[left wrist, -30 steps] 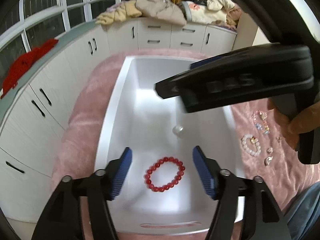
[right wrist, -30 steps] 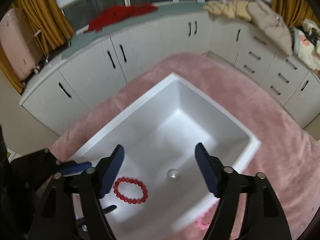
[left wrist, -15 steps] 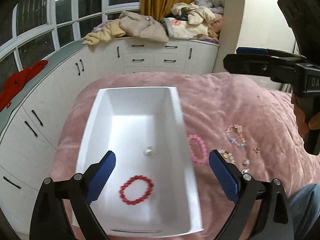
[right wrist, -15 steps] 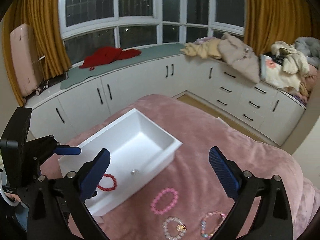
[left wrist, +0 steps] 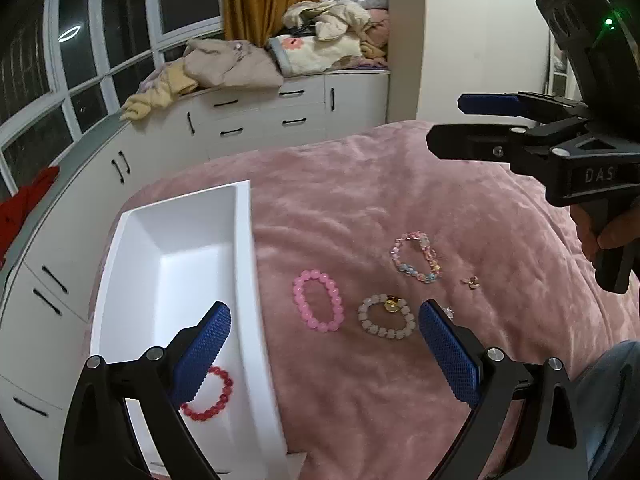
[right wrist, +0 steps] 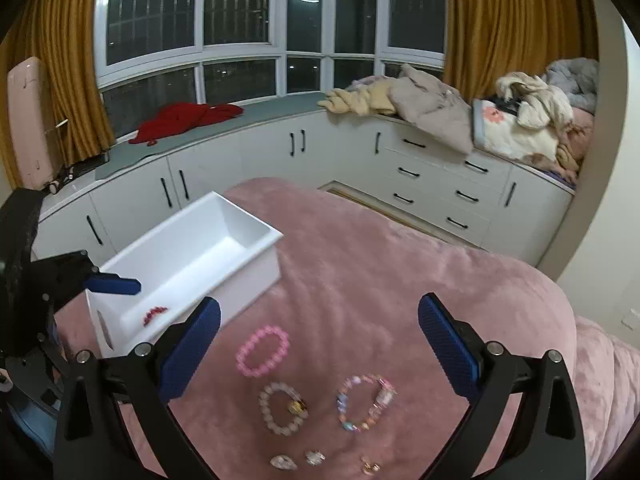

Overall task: Organize jewelry
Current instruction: 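Move the left gripper back over the pink bead bracelet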

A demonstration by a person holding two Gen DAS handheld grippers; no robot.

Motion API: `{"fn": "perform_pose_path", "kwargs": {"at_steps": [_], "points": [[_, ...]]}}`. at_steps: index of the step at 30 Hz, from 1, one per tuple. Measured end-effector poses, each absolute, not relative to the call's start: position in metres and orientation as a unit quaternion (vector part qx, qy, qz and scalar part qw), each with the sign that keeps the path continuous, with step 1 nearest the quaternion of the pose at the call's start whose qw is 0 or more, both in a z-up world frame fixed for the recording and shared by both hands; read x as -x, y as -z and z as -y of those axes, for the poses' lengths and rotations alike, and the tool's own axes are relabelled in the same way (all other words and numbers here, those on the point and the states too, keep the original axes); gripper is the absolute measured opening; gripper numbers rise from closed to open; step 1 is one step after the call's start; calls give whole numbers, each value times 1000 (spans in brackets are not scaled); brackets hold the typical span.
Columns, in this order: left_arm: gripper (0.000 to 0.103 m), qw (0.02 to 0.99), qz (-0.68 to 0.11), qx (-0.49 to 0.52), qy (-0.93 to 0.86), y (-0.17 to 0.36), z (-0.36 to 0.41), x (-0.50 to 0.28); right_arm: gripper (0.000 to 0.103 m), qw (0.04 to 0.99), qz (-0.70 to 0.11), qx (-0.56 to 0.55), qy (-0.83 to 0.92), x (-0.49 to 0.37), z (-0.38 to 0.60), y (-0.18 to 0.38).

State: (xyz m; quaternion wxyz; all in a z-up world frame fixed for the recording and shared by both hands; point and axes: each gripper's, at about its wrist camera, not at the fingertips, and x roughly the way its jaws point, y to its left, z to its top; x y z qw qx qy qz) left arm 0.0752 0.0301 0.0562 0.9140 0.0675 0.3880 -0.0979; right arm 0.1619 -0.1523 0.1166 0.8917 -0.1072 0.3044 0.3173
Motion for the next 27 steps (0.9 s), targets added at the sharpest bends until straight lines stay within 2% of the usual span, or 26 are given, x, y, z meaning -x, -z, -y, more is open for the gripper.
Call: {"fn": "perform_pose_path", "kwargs": {"at_steps": [9,14,21,23,25,27], "points": [[96,914,-378,-69,128,-38,2,-85,98,899,-314,96,-289,-155,207,-91],[96,913,-387,-62,116,-19,6,-94,91,890,-338,111,-285,-149,223,-69],[95,905,-402,-77,117,9,19,-103,89,880,-355,139,-283,-141,228,-41],[88,903,-404,-95,108,16,22,-106,89,879,-361,143,-278,-140,229,-31],[80,899,-414,-106,100,25,24,-110,83,875,-371,148,-275,-140,230,-20],[79,896,-423,-108,86,34,22,-116,76,867,-387,155,-273,-141,231,-7]]}}
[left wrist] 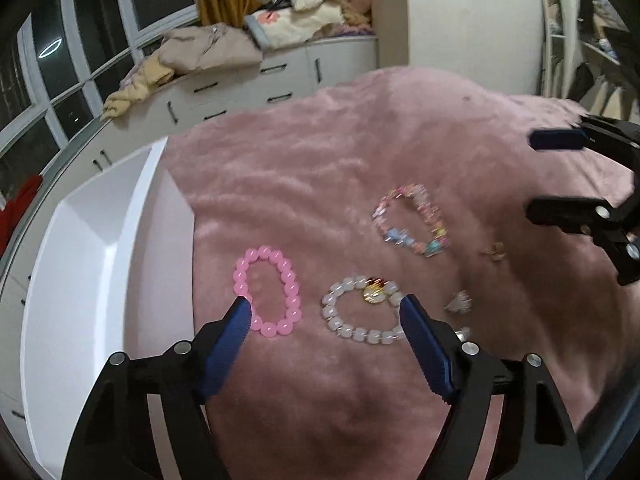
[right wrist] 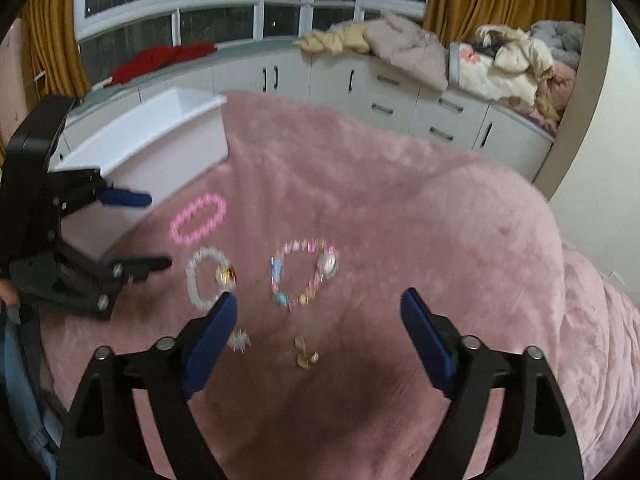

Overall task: Organize jewelry
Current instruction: 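Move the left gripper back over the pink bead bracelet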

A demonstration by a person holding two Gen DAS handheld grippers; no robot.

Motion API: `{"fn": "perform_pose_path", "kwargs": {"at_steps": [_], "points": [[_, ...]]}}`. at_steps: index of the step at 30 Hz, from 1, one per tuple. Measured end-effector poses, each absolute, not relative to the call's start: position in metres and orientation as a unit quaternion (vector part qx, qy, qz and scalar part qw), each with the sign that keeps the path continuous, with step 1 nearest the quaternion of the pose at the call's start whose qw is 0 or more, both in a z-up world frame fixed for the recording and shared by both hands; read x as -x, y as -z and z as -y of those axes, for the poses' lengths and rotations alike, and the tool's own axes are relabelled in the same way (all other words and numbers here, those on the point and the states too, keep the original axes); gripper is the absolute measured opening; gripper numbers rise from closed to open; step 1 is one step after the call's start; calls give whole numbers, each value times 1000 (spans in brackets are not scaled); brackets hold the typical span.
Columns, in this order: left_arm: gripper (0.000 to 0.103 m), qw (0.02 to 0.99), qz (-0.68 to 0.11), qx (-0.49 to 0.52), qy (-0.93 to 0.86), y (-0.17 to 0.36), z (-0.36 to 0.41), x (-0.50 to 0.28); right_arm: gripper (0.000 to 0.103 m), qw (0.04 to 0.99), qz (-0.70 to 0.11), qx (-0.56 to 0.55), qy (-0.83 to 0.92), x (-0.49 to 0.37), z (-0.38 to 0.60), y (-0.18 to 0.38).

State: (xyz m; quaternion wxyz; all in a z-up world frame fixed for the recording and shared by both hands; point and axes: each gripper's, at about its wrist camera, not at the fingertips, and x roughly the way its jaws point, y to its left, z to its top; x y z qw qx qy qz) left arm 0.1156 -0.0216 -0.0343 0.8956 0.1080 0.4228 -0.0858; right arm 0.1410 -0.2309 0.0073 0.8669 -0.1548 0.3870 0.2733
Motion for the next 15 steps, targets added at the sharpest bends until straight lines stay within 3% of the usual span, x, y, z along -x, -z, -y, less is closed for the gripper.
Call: {"fn": "perform_pose_path", "kwargs": {"at_steps": [7,15], "points": [[65,883,-461,-81,36,64,5,-132,66,854,-430,135,-260,-149,243,30],[65,880,-470,-69,12,85,-1,-141,61,842,-447,142,-264,-153,240,47]]}}
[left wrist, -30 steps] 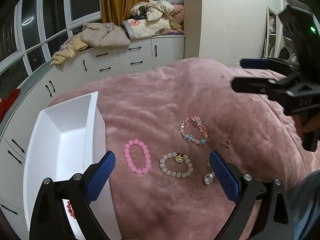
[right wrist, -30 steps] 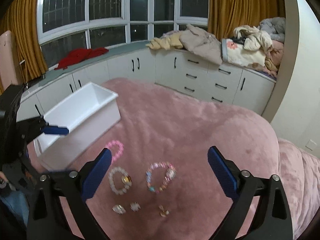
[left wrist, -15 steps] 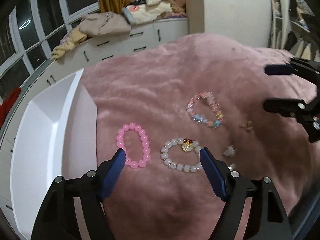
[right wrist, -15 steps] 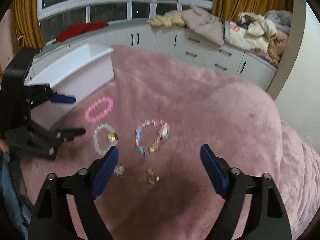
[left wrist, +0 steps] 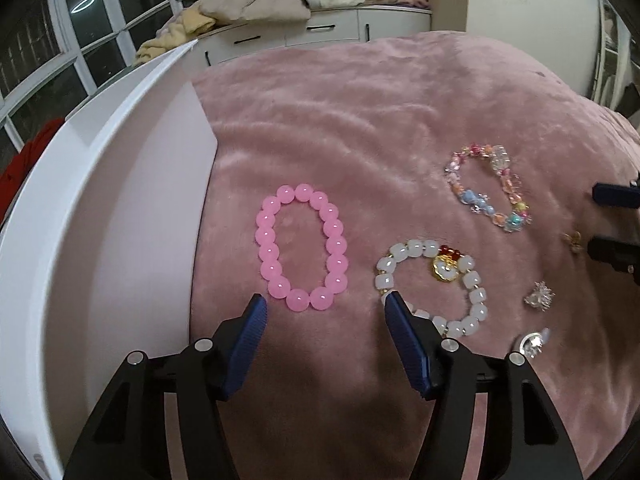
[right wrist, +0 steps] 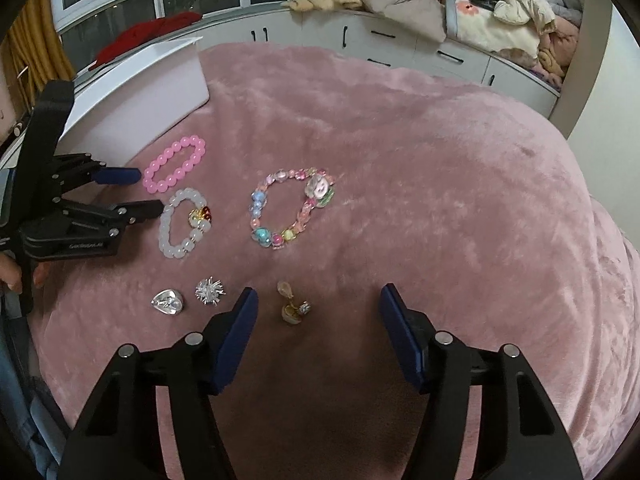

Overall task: Organize jewelry
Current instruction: 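Move the left gripper back over the pink bead bracelet, then close the left gripper on the pink bead bracelet and lift it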

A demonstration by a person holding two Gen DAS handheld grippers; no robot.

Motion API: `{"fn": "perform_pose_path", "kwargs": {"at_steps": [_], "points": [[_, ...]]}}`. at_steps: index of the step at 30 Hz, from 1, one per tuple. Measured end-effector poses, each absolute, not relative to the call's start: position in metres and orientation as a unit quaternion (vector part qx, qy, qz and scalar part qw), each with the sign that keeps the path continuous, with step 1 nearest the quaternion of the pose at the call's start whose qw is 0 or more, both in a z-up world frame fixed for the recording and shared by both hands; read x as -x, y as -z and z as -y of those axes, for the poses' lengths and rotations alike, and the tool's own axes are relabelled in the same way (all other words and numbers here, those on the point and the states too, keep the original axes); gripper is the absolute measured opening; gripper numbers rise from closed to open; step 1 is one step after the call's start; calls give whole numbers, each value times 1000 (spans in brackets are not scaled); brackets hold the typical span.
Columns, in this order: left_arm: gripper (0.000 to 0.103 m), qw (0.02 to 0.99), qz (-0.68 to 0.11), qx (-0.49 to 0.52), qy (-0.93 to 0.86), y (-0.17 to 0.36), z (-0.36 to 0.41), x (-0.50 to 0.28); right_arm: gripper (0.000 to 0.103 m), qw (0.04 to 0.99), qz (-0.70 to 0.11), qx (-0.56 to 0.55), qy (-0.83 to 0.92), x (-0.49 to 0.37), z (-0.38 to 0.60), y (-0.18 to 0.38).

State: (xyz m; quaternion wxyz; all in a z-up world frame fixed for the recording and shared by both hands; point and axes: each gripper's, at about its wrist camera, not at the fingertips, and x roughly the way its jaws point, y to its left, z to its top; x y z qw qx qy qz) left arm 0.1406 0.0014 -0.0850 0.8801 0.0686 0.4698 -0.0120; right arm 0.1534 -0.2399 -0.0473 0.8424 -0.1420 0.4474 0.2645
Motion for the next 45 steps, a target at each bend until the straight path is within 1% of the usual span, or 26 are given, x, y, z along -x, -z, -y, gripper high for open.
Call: {"fn": "perform_pose_path", "kwargs": {"at_steps": [2,9,11,12,16,20,21,22,23,25,29,34,35,36,45], "points": [[65,881,-468,-64,8,86,-2,-143,59,837,-453,148,-270,-154,236,51],[65,886,-464,-10,5,90,-13,-148,58,820,-466,171,-285,-152,223,65],[65,886,-463,-5,2,91,-14,-150,57,817,-468,171,-289,-152,222,67],[64,887,-463,1,0,91,-15,-151,54,814,-472,169,-293,-152,222,69],[59,887,-461,9,-5,93,-19,-151,52,811,-478,163,-294,-154,223,71],[50,889,-458,9,-8,94,-23,-152,47,811,-487,141,-291,-159,226,71],[48,889,-457,10,-8,94,-24,-153,43,811,-488,138,-290,-160,227,71],[45,889,-457,11,-9,93,-25,-153,40,811,-491,134,-290,-161,228,71],[42,890,-456,11,-9,93,-26,-153,38,810,-492,130,-290,-161,229,72],[40,890,-456,8,-8,93,-26,-152,32,810,-493,126,-290,-161,231,72],[34,890,-456,7,-9,91,-27,-152,24,809,-495,121,-292,-161,233,73],[30,887,-462,17,-2,88,-28,-150,23,810,-493,122,-292,-162,233,73],[26,886,-463,16,0,88,-28,-149,22,811,-492,124,-290,-162,233,73],[16,885,-465,17,5,88,-28,-149,19,812,-491,125,-289,-161,233,73],[16,880,-473,34,15,85,-26,-145,18,817,-481,131,-288,-157,233,68]]}}
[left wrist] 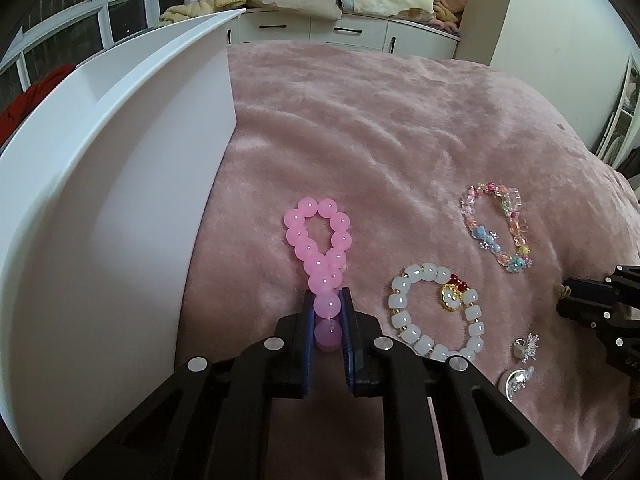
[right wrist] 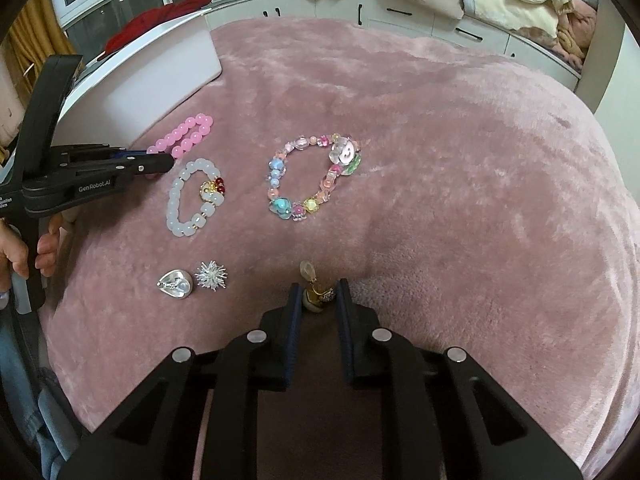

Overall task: Organize jewelry
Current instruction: 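Close the left gripper on the pink bead bracelet and lift it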

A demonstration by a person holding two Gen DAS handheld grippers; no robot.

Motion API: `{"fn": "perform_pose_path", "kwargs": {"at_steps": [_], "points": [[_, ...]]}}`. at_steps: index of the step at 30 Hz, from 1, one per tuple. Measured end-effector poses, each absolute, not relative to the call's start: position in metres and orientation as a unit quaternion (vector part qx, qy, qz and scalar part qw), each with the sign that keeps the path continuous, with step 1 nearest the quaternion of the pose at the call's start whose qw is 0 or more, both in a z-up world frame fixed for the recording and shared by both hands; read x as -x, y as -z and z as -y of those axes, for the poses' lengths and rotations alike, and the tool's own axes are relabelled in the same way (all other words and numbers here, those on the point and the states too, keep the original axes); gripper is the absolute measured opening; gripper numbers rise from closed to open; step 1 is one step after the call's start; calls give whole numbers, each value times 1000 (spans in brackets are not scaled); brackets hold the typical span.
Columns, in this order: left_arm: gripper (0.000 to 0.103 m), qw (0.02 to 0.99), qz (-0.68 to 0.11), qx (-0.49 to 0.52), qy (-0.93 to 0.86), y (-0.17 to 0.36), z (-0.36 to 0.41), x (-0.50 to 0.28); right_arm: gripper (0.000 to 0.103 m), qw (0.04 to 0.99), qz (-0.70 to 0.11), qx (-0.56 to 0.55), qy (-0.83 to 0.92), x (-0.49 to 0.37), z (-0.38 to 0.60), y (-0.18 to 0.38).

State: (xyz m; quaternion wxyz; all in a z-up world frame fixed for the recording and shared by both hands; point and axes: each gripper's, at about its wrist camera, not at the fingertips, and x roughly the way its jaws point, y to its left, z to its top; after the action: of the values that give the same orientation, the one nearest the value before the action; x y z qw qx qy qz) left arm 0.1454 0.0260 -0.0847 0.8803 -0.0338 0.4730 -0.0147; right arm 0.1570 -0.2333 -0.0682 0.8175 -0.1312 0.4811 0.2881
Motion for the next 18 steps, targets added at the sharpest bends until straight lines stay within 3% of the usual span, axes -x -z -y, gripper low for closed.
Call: {"fn": "perform_pose_path", "kwargs": {"at_steps": [18], "points": [[17,880,-473,32,36,74,-7,-124,18,822,-470,127,-295,-153,236,62]]}}
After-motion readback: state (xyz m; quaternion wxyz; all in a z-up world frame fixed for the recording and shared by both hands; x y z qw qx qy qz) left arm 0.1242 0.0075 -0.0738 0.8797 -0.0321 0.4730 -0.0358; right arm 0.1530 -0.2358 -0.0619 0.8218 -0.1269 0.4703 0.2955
